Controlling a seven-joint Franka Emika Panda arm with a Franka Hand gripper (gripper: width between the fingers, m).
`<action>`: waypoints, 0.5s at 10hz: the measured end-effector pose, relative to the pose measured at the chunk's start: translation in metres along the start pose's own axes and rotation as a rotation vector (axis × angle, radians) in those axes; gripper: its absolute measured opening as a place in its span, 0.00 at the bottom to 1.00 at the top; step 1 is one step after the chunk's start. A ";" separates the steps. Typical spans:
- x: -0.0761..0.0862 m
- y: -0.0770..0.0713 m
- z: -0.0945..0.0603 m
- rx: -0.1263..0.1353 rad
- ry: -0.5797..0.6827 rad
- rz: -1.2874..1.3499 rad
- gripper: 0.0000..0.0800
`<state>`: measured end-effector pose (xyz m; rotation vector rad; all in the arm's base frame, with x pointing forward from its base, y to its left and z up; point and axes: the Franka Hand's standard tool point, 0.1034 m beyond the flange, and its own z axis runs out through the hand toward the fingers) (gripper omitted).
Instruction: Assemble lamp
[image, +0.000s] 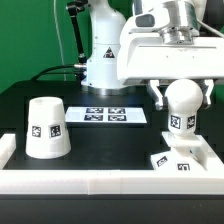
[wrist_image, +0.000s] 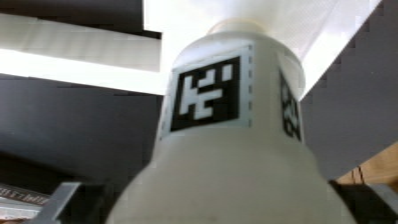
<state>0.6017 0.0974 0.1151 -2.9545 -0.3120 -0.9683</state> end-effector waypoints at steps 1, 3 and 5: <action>0.000 0.000 0.000 0.000 -0.001 0.000 0.72; -0.001 0.000 0.001 0.002 -0.006 0.000 0.82; -0.001 0.000 0.001 0.002 -0.006 0.000 0.86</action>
Offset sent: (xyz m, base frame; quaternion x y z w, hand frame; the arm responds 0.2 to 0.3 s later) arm 0.0000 0.0000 0.0000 0.0000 0.0000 0.0000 1.0000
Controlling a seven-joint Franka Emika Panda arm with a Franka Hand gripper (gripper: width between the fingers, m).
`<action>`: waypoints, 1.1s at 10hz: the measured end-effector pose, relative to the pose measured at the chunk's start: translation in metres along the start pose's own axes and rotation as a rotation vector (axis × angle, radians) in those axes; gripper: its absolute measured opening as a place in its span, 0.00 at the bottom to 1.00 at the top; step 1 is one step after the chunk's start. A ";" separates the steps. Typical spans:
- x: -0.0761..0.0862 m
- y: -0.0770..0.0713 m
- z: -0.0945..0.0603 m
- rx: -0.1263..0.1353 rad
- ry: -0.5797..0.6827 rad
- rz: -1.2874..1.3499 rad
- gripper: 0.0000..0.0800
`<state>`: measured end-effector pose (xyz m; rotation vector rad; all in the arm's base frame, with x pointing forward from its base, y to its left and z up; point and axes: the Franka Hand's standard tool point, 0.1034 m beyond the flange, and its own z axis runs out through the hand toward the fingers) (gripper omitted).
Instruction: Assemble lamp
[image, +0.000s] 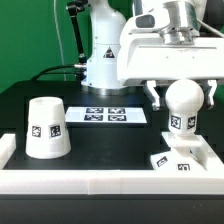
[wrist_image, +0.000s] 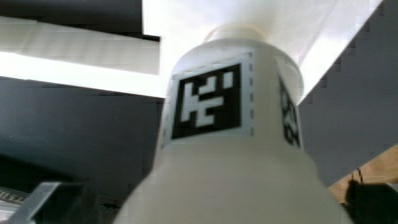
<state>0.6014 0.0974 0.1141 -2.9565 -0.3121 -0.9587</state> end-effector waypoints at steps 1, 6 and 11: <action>0.000 0.000 0.000 0.000 0.000 0.000 0.87; 0.007 0.002 -0.021 0.005 -0.008 -0.001 0.87; -0.001 0.003 -0.015 0.027 -0.097 0.007 0.87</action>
Offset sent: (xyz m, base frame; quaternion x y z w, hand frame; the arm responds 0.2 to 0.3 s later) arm -0.0225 -0.0030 0.0188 -0.0029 -0.0219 -0.0131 0.9997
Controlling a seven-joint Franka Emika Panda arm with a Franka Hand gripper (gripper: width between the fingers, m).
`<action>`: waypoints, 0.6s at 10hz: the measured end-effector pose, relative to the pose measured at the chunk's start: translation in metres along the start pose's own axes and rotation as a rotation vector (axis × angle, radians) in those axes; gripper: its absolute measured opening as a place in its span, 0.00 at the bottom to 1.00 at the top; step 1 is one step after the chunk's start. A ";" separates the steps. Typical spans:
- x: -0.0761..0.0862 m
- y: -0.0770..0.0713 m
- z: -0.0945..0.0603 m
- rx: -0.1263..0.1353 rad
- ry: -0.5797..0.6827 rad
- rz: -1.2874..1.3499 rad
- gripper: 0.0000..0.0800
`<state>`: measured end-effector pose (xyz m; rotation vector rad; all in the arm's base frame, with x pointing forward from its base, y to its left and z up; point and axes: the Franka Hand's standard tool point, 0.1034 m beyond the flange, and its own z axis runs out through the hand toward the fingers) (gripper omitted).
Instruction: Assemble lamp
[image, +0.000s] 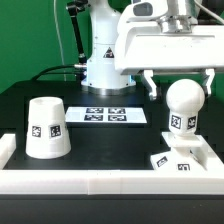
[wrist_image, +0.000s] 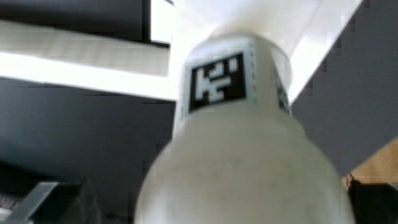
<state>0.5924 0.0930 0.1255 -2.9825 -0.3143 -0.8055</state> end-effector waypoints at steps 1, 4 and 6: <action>0.002 -0.003 0.002 0.025 -0.069 0.004 0.87; -0.001 -0.007 0.004 0.089 -0.268 0.024 0.87; -0.001 -0.009 0.004 0.117 -0.369 0.023 0.87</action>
Offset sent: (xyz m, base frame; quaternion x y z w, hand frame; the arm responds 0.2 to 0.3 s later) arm 0.0052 -0.0097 -0.0021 0.0006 -0.1967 -0.0102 0.9804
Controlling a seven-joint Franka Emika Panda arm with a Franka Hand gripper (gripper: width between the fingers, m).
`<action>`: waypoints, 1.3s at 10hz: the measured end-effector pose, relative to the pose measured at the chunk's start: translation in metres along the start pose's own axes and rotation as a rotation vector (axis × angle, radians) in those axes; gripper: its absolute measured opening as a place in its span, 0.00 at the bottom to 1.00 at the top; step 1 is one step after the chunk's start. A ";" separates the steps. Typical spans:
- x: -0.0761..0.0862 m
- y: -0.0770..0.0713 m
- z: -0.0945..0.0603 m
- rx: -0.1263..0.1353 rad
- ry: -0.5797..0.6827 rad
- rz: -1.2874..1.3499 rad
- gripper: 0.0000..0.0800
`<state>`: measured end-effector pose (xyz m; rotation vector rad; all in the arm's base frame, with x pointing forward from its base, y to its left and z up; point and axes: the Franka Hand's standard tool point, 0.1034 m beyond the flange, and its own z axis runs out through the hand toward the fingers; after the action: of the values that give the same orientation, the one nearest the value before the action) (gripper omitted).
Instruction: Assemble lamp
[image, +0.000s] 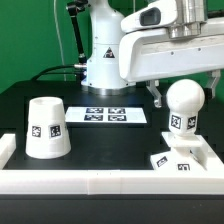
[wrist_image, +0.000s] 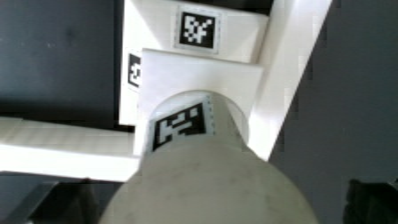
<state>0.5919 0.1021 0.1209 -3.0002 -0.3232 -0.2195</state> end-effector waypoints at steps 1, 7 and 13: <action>0.001 0.001 0.002 0.000 -0.002 0.001 0.87; 0.005 0.003 -0.001 0.004 -0.007 0.018 0.87; 0.005 0.007 -0.001 0.003 -0.003 0.015 0.72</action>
Offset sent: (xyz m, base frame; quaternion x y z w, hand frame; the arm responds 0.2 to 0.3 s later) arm 0.0124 -0.0048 0.0071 -0.0056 -0.0172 -0.0055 0.9998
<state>0.5984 0.0960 0.1222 -2.9996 -0.3007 -0.2123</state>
